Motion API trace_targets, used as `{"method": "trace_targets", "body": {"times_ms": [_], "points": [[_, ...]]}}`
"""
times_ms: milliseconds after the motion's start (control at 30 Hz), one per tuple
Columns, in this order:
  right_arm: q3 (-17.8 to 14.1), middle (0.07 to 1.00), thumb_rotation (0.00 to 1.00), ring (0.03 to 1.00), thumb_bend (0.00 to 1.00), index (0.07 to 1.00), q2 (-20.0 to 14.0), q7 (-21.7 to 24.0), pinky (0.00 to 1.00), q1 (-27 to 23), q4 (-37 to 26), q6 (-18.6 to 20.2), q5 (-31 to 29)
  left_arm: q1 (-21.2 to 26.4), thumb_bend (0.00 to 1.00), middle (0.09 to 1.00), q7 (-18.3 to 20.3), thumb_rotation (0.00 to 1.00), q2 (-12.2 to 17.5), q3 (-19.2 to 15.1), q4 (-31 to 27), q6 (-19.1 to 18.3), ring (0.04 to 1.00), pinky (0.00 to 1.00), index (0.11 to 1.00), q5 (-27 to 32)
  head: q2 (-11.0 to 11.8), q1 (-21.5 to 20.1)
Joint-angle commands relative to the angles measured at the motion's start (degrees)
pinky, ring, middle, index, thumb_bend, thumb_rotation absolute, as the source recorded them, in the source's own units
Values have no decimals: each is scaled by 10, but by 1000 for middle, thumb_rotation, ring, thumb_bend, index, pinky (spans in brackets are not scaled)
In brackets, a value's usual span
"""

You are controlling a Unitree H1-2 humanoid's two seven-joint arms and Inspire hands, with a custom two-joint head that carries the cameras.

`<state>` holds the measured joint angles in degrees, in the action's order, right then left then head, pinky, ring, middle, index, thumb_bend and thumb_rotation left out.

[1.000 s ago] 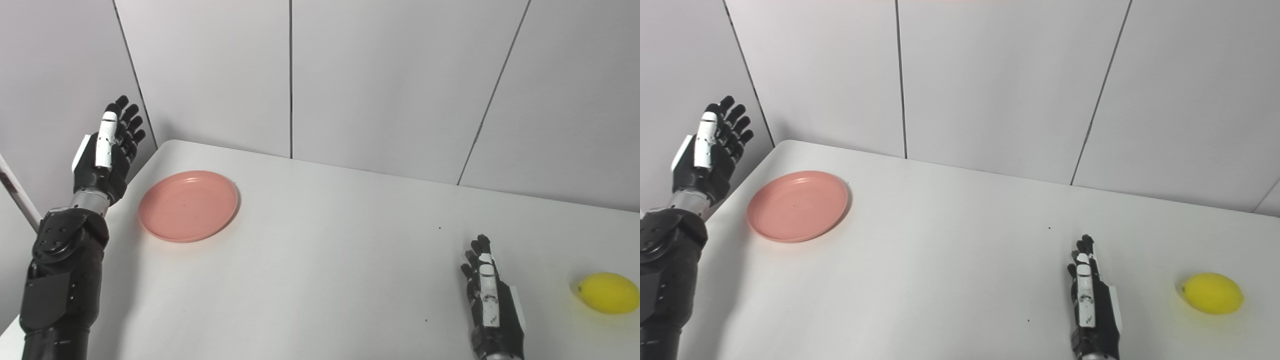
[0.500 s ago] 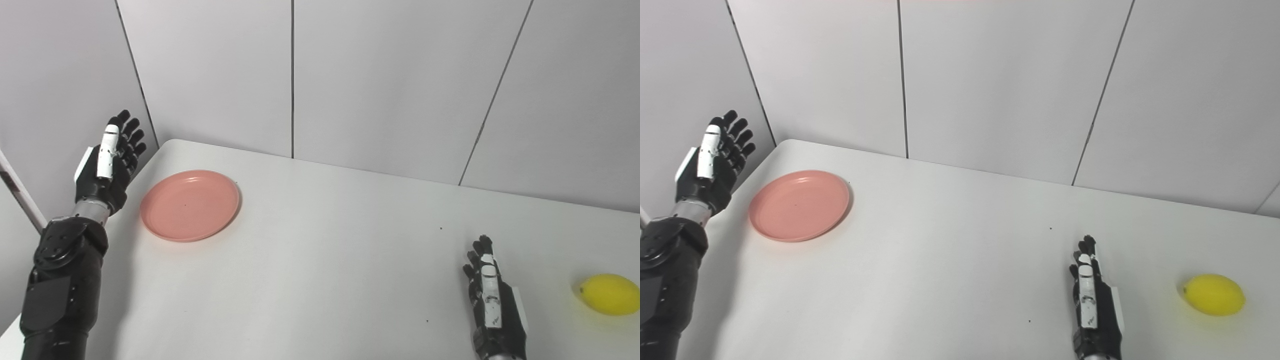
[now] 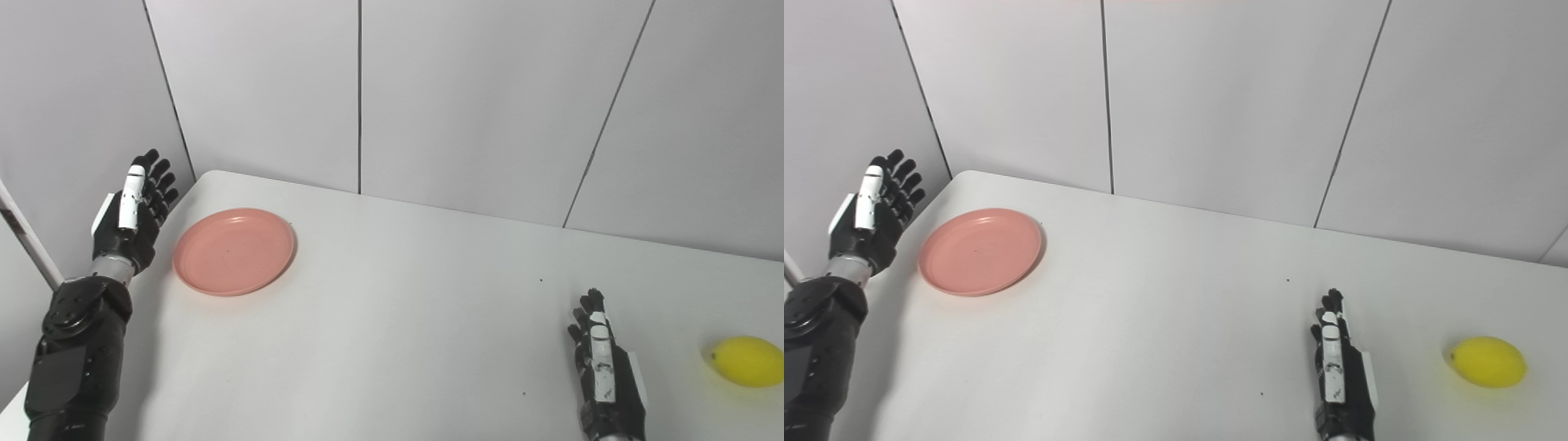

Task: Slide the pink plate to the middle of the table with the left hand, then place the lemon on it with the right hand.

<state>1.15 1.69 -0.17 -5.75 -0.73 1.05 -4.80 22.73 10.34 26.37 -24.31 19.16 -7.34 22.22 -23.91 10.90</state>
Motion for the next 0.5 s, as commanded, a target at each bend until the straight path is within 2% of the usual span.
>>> {"method": "trace_targets", "body": {"times_ms": [0, 167, 467], "points": [[1, 996, 1000, 994, 252, 1000, -2, 6, 1000, -8, -18, -1, 2, 18, 399, 998, -4, 1000, 10, -10, -12, 19, 1000, 1000, 983, 10, -1, 0], [0, 997, 1000, 996, 250, 1000, -2, 7, 1000, -8, -21, 3, -1, 16, 369, 1000, -5, 1000, 10, -12, -5, 19, 1000, 1000, 988, 8, -1, 2], [-1, 1000, 1000, 999, 246, 1000, -3, 7, 1000, -9, -23, 6, -2, 18, 378, 998, 5, 1000, 12, -10, 29, 34, 1000, 1000, 986, 8, 1, 3]]}}
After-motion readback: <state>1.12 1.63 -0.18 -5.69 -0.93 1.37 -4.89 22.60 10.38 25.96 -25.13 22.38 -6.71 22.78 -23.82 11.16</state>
